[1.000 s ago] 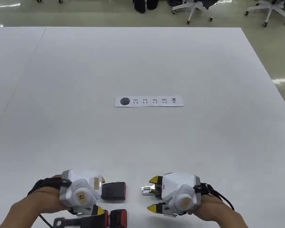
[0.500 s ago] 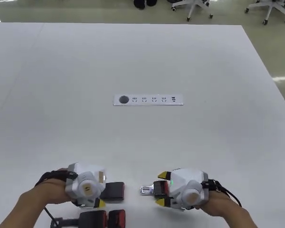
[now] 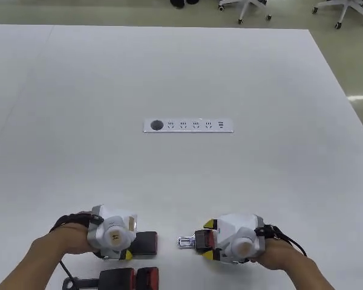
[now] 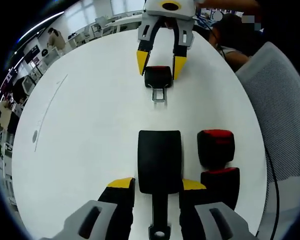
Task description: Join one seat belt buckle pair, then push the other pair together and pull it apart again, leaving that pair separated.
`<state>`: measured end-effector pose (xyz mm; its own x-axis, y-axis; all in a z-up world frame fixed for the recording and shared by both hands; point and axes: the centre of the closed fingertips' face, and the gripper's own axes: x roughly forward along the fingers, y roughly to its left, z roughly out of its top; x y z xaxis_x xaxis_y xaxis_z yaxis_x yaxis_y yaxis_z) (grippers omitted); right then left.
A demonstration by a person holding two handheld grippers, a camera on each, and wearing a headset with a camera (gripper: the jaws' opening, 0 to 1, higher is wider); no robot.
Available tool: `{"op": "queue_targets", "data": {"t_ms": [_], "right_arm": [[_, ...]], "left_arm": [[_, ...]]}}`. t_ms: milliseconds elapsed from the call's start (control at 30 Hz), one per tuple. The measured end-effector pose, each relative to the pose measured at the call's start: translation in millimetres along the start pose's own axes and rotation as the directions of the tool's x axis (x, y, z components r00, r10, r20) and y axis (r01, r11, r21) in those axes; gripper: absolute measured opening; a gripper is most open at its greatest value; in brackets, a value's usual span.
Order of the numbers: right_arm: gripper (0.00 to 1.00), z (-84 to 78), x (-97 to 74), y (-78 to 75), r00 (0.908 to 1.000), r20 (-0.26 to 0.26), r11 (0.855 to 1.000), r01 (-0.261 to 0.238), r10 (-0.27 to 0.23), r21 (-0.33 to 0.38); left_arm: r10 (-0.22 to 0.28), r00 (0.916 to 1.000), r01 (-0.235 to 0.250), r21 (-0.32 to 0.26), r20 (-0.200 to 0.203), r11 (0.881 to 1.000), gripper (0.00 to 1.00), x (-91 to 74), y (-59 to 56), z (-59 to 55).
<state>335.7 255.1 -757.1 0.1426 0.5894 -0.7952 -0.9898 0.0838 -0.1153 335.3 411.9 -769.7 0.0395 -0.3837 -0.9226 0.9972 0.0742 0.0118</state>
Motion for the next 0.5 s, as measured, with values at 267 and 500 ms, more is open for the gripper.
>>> {"op": "queue_targets", "data": {"t_ms": [267, 500], "right_arm": [[0.31, 2.0, -1.8, 1.1, 1.0000, 0.004, 1.000, -0.007, 0.007, -0.010], [0.30, -0.4, 2.8, 1.5, 0.9999, 0.009, 1.000, -0.011, 0.012, -0.017]], "left_arm": [[-0.019, 0.9997, 0.019, -0.013, 0.014, 1.000, 0.33, 3.7, -2.2, -1.8], [-0.027, 0.9996, 0.027, -0.015, 0.010, 1.000, 0.32, 7.1, -1.4, -4.1]]}}
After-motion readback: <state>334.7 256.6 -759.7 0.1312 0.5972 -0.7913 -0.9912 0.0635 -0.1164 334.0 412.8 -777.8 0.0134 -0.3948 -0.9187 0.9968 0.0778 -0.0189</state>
